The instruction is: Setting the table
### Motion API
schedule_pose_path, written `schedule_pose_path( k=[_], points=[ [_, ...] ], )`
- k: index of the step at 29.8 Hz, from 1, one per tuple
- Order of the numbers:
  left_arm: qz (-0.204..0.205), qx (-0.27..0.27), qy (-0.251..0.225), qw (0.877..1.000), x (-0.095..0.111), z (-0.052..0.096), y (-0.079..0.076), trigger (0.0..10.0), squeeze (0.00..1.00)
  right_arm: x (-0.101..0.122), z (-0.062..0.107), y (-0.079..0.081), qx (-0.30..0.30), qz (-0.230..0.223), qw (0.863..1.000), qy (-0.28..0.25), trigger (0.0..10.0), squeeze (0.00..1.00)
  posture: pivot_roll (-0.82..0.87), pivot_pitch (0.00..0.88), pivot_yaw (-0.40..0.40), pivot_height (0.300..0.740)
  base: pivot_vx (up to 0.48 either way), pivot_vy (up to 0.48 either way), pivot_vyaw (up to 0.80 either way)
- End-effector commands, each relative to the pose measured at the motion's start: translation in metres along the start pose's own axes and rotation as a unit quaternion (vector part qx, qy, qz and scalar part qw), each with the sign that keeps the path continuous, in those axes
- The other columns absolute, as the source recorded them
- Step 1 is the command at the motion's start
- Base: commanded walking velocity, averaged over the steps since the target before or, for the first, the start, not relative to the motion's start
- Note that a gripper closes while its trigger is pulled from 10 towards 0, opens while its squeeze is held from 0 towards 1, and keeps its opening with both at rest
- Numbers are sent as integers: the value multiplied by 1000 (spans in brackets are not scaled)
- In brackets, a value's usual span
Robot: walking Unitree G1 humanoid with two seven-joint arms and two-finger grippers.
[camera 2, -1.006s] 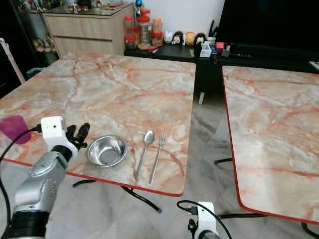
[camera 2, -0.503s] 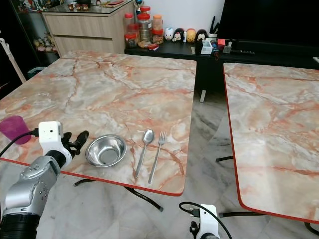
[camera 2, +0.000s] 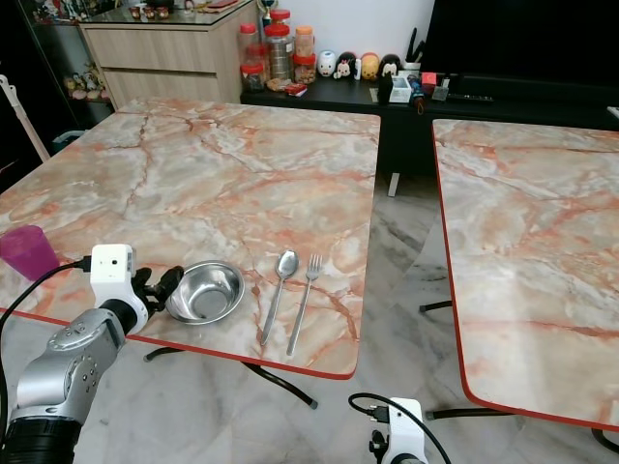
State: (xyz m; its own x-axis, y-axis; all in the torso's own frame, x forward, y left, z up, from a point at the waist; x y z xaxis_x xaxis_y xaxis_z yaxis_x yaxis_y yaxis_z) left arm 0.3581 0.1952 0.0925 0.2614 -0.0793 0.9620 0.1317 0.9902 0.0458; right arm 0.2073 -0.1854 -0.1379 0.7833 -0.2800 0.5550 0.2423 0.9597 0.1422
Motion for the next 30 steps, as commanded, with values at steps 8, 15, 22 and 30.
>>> schedule_pose_path(
  k=[8, 15, 22, 30],
  points=[
    [-11, 12, 54, 998, -18, -1, 11, 10000, 0, 3, 0, -2, -2, -8, 1000, -6, 10000, 0, 81, 0, 15, 732, 0, 0, 0],
    [-18, -7, 98, 995, -37, -1, 8, 10000, 0, 3, 0, -1, -2, -10, 1000, -6, 10000, 0, 73, 0, 19, 732, 0, 0, 0],
    [0, -5, 85, 996, -28, -3, 9, 10000, 0, 4, 0, -1, -1, -11, 1000, -6, 10000, 0, 77, 0, 17, 732, 0, 0, 0],
    [22, 18, 39, 999, 3, 2, 32, 10000, 0, 4, -1, 1, 1, -9, 1000, -6, 10000, 0, 90, 0, 15, 732, 0, 0, 0]
  ],
)
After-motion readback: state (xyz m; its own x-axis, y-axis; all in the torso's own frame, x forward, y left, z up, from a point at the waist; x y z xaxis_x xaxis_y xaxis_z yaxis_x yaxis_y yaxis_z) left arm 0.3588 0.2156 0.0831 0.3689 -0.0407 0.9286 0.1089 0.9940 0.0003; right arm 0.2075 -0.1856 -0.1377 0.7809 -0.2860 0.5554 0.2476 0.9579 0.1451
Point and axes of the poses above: a point about 5 cm out from each wrist's last joint towards the gripper, its own z axis pointing back from the gripper into the wrist, its own x axis along the axis of the wrist's last joint, y = z × x, the point moved 6 cm from there along -z, pointing out of the wrist towards the gripper, and after that the axes turned 10 degrees about -z, right-handed, at the moved point
